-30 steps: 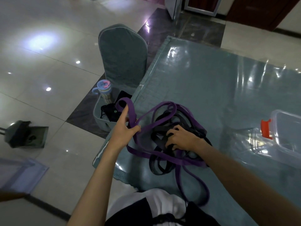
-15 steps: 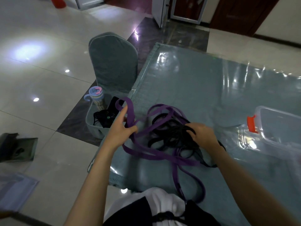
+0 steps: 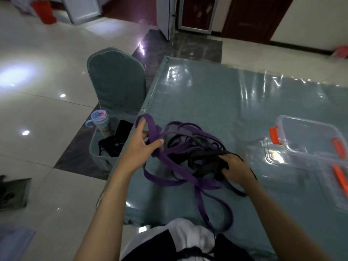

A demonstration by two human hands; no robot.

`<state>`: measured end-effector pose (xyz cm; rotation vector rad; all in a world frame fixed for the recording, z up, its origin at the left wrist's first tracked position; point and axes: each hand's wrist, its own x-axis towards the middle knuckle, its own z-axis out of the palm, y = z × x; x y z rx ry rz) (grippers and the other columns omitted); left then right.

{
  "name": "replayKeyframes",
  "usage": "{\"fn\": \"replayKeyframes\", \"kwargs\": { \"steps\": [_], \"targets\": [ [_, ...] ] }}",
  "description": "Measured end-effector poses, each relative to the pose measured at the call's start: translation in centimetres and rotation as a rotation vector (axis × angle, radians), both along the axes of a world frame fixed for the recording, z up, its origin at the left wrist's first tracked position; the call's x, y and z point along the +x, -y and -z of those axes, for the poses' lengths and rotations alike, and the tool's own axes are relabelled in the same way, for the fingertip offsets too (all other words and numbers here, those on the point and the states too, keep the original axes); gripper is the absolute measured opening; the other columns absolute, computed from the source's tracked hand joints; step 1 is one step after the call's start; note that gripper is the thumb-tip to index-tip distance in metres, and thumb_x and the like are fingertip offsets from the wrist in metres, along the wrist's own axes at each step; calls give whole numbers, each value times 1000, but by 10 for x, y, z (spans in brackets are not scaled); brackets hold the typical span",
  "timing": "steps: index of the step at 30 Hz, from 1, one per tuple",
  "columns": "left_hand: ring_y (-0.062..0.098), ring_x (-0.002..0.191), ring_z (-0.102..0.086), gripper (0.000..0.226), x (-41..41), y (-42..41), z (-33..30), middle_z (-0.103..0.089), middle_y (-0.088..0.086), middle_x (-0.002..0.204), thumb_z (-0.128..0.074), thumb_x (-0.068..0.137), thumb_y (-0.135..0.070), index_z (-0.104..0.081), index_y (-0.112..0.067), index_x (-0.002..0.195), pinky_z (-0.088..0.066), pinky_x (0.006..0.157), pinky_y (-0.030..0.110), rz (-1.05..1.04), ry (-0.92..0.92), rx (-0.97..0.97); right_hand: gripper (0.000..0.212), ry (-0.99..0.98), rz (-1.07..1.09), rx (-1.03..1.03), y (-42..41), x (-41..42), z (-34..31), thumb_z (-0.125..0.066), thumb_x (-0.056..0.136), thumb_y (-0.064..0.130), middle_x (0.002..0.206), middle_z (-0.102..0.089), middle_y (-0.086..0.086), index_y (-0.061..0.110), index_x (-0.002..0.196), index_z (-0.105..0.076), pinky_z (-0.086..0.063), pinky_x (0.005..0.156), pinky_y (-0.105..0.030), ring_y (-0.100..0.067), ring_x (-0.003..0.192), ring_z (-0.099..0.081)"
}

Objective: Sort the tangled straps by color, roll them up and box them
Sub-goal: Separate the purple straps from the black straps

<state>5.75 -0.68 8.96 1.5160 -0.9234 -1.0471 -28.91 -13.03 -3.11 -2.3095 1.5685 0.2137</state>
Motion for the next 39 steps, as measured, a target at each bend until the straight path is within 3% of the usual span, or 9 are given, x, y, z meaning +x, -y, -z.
{"fn": "replayKeyframes", "kwargs": {
  "steps": [4,7,11,15,18,22,28,35,39],
  "targets": [
    [21,121,-67,51,-14,2,-6,-68,-9,116,-72,98,-8,-43,-27,136,-60,99,45,26,61,21,32,341,98,-516,-24,3,-7,-61,77,-3,97,-76,-8,12,99,-78,-45,100,-60,-39,93,-72],
    [4,116,-65,41,-19,3,-10,-69,-9,117,-69,100,-9,-47,-28,130,-61,96,38,32,112,-5,27,577,35,-515,-32,21,-15,-73,88,18,106,-70,-7,14,114,-73,-55,89,-55,-37,101,-67],
    [4,98,-73,44,-24,7,-22,-75,-5,107,-67,102,-12,-49,-33,136,-59,76,17,108,181,-50,134,593,-181,-10,-33,64,-34,-81,65,82,175,-13,9,39,167,-6,-15,128,-42,-16,162,-13],
    [0,103,-70,44,-27,10,-39,-73,-17,108,-68,101,-14,-53,-38,135,-60,85,22,179,276,-113,150,502,-230,21,-28,110,-40,-79,61,83,176,7,14,45,159,27,-5,129,-55,-13,163,1],
    [-5,103,-68,45,-21,9,-49,-72,-22,108,-68,99,-13,-56,-38,135,-59,82,18,185,287,-155,115,695,-77,100,-18,120,-42,-88,72,62,159,-46,8,39,164,-23,-33,124,-44,-14,146,-43],
    [0,112,-67,47,-4,10,-58,-73,-12,120,-68,99,-15,-58,-37,139,-54,96,20,148,350,-189,19,915,-30,210,-7,119,-45,-92,81,33,83,-72,14,39,79,-74,-54,81,-28,-5,78,-66],
    [1,111,-68,44,12,13,-59,-74,-21,113,-68,97,-21,-58,-48,131,-54,106,41,36,318,-187,19,1146,171,87,11,122,-75,-87,79,31,69,-70,16,37,75,-70,-53,67,-17,2,65,-61],
    [-16,98,-65,54,17,18,-25,-74,-20,105,-68,97,-7,-56,-55,119,-48,81,3,196,330,-24,45,781,48,337,-11,91,-40,-95,75,33,82,-74,1,30,107,-65,-57,75,-29,-9,71,-61],
    [8,98,-66,51,12,15,27,-67,-5,115,-66,99,-7,-56,-34,141,-55,83,24,371,358,210,28,649,-80,438,-31,72,-8,-90,83,28,75,-64,14,19,103,-72,-48,66,-26,-6,64,-52]
  ]
}}
